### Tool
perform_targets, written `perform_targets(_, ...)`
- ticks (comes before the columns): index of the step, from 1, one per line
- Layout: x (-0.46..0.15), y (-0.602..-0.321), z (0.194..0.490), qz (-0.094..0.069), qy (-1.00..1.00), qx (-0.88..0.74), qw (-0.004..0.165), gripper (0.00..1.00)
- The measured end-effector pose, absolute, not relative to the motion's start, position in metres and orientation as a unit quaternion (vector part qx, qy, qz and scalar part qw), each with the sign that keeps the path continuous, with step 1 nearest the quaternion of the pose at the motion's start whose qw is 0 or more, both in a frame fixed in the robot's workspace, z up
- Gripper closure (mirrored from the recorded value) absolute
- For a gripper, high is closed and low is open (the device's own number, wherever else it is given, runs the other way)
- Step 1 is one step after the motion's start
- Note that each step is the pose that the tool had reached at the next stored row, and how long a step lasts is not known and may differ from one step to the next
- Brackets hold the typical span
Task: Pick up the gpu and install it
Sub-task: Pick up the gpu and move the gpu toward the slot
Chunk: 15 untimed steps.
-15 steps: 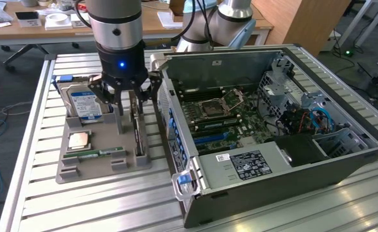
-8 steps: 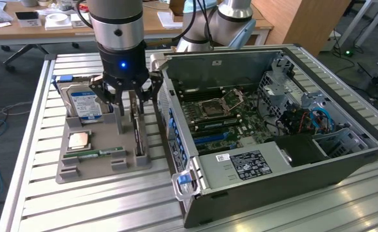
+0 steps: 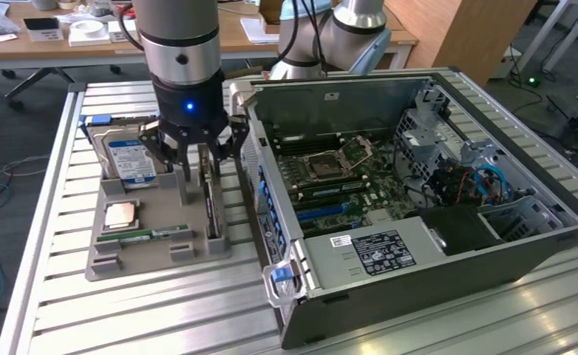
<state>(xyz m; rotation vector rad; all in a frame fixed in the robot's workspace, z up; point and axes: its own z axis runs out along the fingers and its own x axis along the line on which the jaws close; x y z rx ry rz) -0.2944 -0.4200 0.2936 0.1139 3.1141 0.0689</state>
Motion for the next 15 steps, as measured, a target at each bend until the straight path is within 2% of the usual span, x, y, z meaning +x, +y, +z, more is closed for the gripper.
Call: perform_targets(15, -0.2912, -0.4197, 0.2851, 0.022, 0.999, 0.037, 0.012, 0.51)
